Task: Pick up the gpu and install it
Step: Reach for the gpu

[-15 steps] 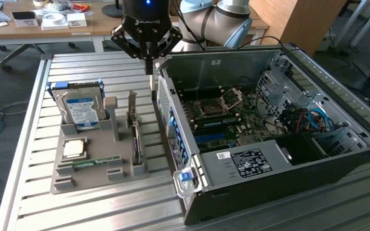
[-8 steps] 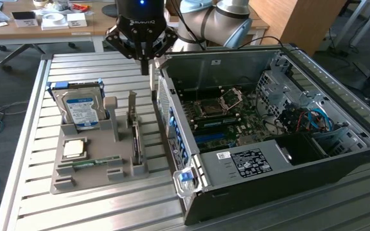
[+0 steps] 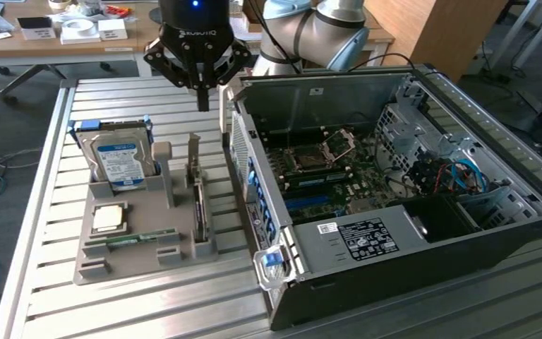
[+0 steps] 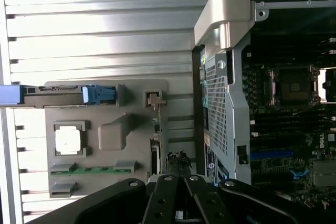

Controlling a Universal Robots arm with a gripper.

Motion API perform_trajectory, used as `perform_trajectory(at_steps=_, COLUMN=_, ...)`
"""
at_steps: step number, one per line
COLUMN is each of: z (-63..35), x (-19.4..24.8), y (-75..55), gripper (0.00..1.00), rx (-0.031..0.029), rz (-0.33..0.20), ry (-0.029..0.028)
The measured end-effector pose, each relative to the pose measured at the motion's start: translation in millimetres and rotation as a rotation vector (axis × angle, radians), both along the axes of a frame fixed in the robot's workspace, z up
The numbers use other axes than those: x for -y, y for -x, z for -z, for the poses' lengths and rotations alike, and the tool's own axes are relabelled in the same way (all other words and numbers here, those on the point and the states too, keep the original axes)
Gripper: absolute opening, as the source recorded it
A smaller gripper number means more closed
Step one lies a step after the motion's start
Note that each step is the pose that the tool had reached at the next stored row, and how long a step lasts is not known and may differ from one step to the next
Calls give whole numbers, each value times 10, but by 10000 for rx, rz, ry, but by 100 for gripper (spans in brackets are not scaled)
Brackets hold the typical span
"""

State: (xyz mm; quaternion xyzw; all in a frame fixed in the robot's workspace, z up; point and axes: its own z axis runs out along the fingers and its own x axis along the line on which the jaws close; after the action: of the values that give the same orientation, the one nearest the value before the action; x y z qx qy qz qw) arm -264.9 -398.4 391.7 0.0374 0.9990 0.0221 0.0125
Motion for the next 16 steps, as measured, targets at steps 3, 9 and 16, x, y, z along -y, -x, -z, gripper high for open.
perform_trajectory(at_steps=3, z=1, x=-1, y=38, gripper=11, rx=-1, rz=0, ry=0)
perform_trajectory(at_steps=9, z=4, x=-5, y=114, gripper=11, rx=0, rz=1, ry=0)
perform_trajectory(at_steps=16, z=9, x=-15, y=215, gripper=11, rx=0, rz=3, ry=-1)
